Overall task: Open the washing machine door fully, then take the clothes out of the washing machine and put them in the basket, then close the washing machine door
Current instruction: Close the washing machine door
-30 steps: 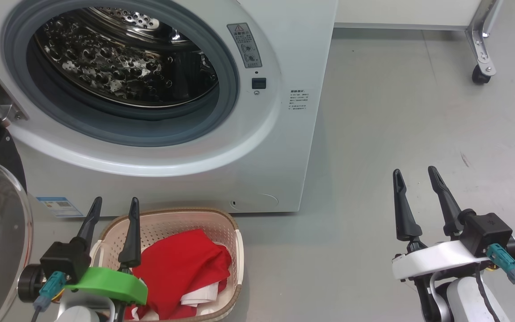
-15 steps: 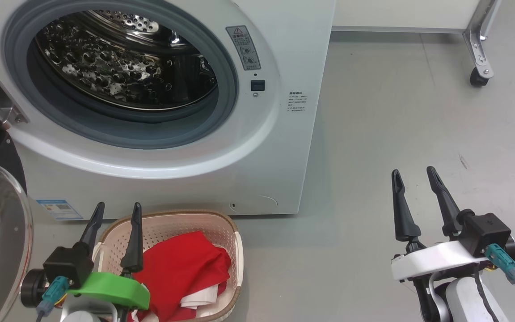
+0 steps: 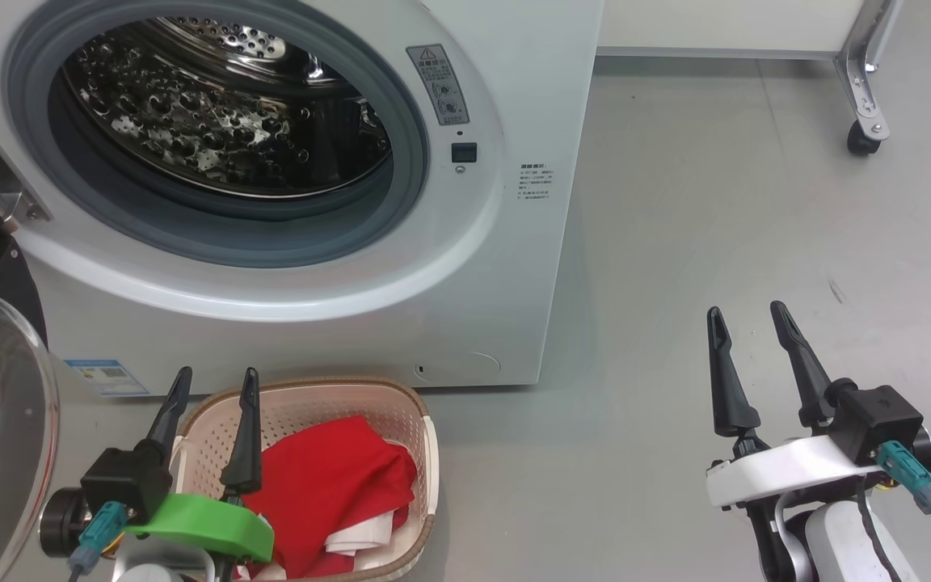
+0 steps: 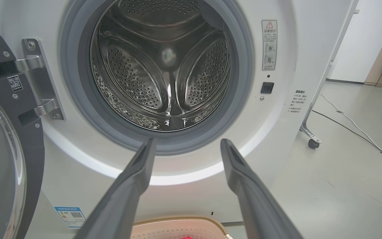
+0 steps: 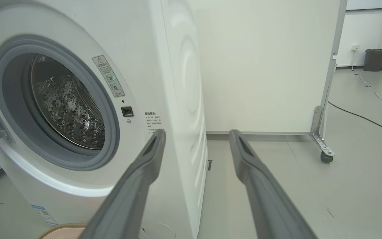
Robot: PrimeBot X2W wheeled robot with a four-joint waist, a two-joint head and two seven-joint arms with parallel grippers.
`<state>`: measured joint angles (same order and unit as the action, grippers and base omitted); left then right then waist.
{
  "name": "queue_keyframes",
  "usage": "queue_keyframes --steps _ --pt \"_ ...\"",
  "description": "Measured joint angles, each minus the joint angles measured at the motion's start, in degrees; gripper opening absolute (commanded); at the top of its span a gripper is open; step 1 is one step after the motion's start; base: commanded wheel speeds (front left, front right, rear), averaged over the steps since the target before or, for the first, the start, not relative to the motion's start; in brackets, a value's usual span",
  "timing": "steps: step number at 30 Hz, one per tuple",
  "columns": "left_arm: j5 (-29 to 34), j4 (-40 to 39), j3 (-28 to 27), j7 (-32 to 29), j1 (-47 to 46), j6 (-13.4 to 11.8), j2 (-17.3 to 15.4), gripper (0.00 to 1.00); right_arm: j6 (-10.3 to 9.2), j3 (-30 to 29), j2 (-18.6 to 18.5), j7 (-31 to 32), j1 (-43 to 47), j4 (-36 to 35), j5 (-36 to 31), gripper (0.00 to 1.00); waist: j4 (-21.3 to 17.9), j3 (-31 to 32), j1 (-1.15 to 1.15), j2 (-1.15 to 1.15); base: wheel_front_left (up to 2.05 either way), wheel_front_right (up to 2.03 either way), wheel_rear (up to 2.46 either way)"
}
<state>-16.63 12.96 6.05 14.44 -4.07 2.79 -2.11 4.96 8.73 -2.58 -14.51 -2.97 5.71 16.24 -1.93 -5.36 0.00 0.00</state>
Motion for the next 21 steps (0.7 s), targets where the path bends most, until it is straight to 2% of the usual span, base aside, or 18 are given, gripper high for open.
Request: queue_keyframes --steps 15,21 --pt "0.0 -0.5 0.3 0.0 0.0 -0.1 0.0 1.0 0.0 -0.3 0.0 0.0 0.0 -0.3 0.0 1.0 0.4 -1.5 0.0 0.0 -0.85 0.85 0.0" --pt "0.3 -0.7 -0.4 0.0 0.0 -1.5 0.0 1.0 0.0 -0.2 0.0 0.0 0.0 -0.2 0.2 1.0 0.7 -1.7 0.0 0.0 -1.11 1.11 0.0"
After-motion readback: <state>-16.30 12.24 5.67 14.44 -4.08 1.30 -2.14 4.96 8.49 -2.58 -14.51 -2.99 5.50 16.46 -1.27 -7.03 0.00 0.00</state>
